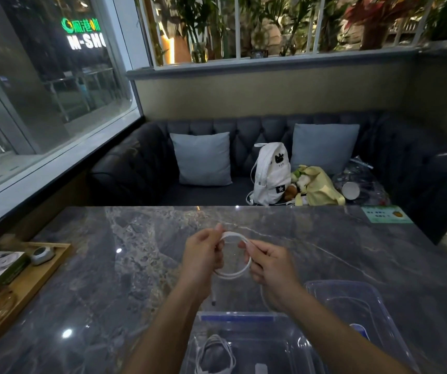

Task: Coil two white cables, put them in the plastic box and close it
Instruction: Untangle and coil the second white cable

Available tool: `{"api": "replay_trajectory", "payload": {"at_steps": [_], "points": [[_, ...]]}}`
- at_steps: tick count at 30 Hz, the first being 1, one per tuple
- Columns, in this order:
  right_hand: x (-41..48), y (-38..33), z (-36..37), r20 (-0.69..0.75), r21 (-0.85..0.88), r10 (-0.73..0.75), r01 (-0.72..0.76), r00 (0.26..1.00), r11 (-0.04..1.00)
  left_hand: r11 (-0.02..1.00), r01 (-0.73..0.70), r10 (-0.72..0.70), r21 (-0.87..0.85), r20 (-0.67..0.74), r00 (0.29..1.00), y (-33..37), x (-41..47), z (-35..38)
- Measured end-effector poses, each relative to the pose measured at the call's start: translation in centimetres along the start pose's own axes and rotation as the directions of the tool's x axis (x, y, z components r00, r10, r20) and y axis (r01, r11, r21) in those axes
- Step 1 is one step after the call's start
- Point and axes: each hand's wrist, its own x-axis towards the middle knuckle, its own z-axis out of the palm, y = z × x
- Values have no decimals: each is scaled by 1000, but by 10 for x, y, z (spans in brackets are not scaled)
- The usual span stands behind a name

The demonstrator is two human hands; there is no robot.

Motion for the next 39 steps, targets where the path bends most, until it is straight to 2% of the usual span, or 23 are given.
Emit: {"api": "replay_trajectory", "payload": {"at_steps": [4, 7, 10, 13, 15, 17, 19, 20, 21, 24, 27, 29, 33, 36, 39], "points": [[-3, 3, -1, -46, 40, 32, -30, 998, 999, 980, -31, 21, 194, 54, 998, -2, -4, 5], [-5, 4, -1, -32, -1, 7, -7, 999, 1000, 955, -20, 20, 294, 5, 1000, -1, -3, 7], [-4, 1, -6, 18, -243, -78, 80, 997, 967, 962, -49, 65, 268, -52, 997, -1, 2, 7], [-3, -7, -21, 130, -599, -77, 140, 989, 789, 975, -74, 100, 210, -112, 989, 1, 8, 1], [-1, -10, -30, 141, -786, -59, 148, 988, 600, 971, -105, 140, 214, -157, 978, 2, 13, -4], [1, -13, -33, 134, -897, -61, 147, 989, 416, 955, -150, 198, 254, -174, 965, 1, 16, -4], [0, -17, -32, 142, -937, -45, 149, 989, 315, 943, -186, 239, 276, -173, 955, -2, 18, -2], [-1, -19, -31, 138, -944, -20, 138, 990, 298, 934, -202, 258, 293, -167, 952, -3, 19, -1], [-3, -20, -31, 126, -933, 9, 116, 992, 342, 927, -212, 271, 310, -162, 949, -4, 19, -1], [-11, -27, -31, 100, -763, 63, 36, 993, 645, 921, -213, 278, 327, -164, 946, -4, 22, -6], [-14, -41, -31, 100, -524, -8, 59, 995, 850, 921, -209, 274, 329, -165, 948, -4, 22, -10], [-15, -52, -28, 87, -325, -53, 79, 995, 943, 922, -205, 264, 328, -147, 953, -6, 19, -7], [-14, -65, -19, 72, -12, -112, 113, 991, 994, 934, -181, 221, 309, -99, 970, -11, 11, 4], [-13, -65, -15, 52, 48, -167, 164, 985, 985, 938, -159, 194, 307, -88, 977, -11, 6, 11], [-11, -60, -16, 32, 30, -174, 173, 984, 984, 971, -95, 119, 219, -101, 988, -10, 2, 14]]}}
